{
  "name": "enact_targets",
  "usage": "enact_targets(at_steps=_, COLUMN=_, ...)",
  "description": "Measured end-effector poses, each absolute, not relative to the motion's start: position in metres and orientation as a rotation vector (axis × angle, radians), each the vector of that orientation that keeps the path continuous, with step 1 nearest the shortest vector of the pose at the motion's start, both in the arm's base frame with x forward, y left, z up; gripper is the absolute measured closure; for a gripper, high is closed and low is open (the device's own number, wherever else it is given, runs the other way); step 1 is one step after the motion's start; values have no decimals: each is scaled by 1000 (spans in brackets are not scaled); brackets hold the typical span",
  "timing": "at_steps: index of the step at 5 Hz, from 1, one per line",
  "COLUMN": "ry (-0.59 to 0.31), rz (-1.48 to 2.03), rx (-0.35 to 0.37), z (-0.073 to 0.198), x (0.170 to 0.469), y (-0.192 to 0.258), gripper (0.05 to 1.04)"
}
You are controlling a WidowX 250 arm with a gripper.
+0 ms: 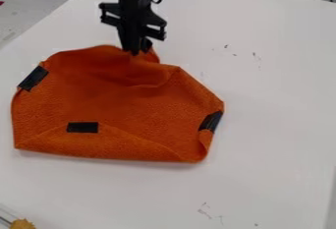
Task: Fold the cloth from top to bottom
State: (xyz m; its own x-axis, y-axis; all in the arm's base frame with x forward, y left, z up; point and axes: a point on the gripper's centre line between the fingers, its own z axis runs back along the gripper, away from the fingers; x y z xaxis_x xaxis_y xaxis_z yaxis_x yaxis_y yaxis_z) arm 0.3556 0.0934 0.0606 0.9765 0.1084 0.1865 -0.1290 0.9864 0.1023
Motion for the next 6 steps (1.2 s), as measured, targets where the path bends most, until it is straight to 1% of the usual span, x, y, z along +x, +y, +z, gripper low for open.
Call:
enact_targets(at_steps=1, ry=-142, rz=208, rx=69, z=46, x=318, y=99, gripper=999)
enact_targets(at_steps=2, ry=-110, rz=268, rx=14, z=29, x=288, y=98, gripper=999)
enact_targets(at_steps=3, ry=-99, rz=302, rx=-15, z=16, x=271, y=100, gripper=979)
enact_targets(at_steps=4, ry=-70, rz=290, rx=-6, z=17, x=260, y=99, gripper=808)
enact_targets(at_steps=5, ry=-37, rz=300, rx=33, z=23, x=248, y=102, gripper=526)
enact_targets(at_steps=6, ry=-18, rz=297, rx=73, z=34, x=240, y=103, gripper=224)
